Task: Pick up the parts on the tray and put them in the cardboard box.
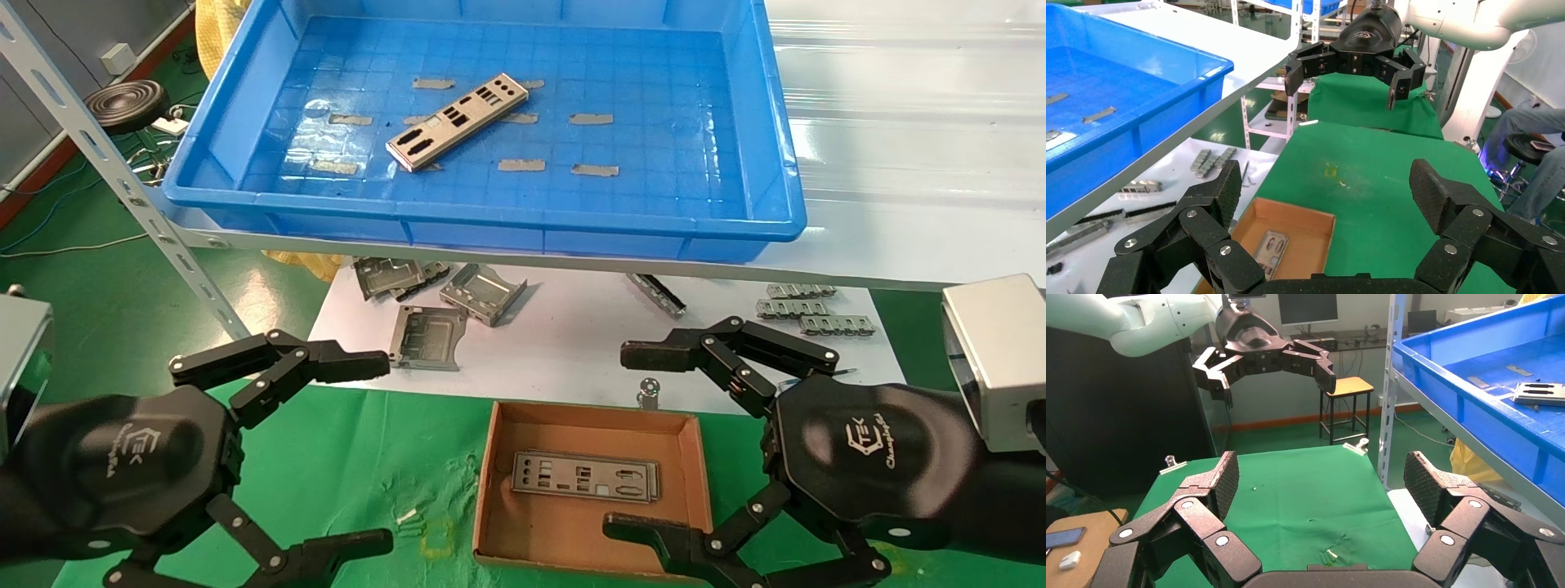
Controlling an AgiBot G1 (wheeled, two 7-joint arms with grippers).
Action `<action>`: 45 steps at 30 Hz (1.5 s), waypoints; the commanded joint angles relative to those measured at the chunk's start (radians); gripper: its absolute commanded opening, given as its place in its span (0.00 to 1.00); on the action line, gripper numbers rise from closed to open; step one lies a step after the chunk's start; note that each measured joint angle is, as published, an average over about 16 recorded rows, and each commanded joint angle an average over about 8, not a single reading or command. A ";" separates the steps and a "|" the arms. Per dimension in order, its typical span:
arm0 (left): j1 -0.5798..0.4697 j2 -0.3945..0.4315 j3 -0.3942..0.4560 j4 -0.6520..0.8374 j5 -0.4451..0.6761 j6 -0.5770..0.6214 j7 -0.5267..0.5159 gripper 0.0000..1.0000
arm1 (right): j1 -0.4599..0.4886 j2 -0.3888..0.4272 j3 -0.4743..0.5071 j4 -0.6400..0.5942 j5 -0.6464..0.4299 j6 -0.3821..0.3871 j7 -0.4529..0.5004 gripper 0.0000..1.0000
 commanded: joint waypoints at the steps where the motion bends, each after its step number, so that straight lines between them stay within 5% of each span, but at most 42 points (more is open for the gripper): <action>1: 0.000 0.000 0.000 0.000 0.000 0.000 0.000 1.00 | 0.000 0.000 0.000 0.000 0.000 0.000 0.000 1.00; 45: 0.000 0.000 0.000 0.000 0.000 0.000 0.000 1.00 | 0.000 0.000 0.000 0.000 0.000 0.000 0.000 1.00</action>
